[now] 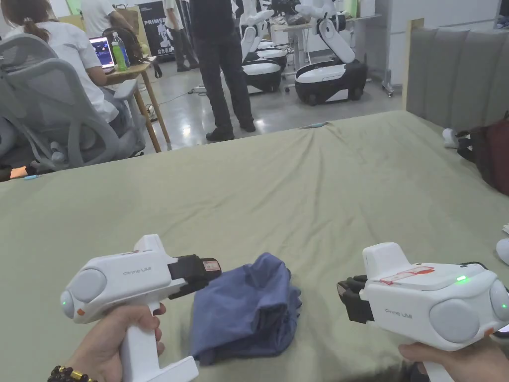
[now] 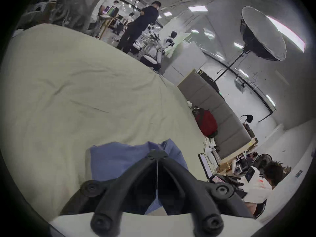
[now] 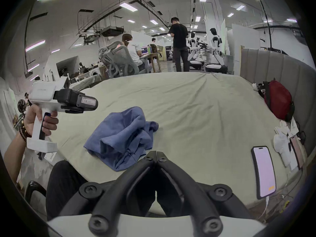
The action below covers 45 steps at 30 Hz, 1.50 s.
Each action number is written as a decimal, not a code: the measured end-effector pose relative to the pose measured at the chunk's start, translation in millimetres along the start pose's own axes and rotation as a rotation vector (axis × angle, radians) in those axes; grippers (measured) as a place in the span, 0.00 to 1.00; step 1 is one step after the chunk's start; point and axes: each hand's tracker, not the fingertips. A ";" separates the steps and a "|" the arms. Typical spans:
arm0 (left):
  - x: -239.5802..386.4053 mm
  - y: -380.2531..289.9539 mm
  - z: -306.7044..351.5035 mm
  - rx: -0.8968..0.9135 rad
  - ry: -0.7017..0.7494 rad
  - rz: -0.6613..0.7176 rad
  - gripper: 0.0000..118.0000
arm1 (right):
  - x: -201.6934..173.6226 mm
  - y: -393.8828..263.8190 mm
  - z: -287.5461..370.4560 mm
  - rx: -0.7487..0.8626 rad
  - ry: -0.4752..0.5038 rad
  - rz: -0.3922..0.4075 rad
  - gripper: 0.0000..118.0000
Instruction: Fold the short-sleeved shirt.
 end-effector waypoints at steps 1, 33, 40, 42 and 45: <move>3.3 -2.6 -8.6 -0.021 -0.017 -0.006 0.00 | 0.2 -0.7 0.5 -0.005 0.001 0.005 0.00; -51.2 -23.5 34.2 -0.024 0.102 0.065 0.97 | -26.8 15.9 -158.9 -0.199 0.166 -0.109 0.00; -63.0 -38.8 -19.0 -0.072 0.119 0.138 0.91 | -19.7 15.7 -153.9 -0.190 0.192 -0.140 0.00; -63.2 -43.8 -36.3 -0.095 0.088 0.160 0.81 | -18.2 15.1 -153.7 -0.189 0.197 -0.147 0.00; -55.8 -48.8 -50.0 -0.066 0.149 0.123 0.52 | -16.8 13.9 -152.8 -0.189 0.197 -0.152 0.00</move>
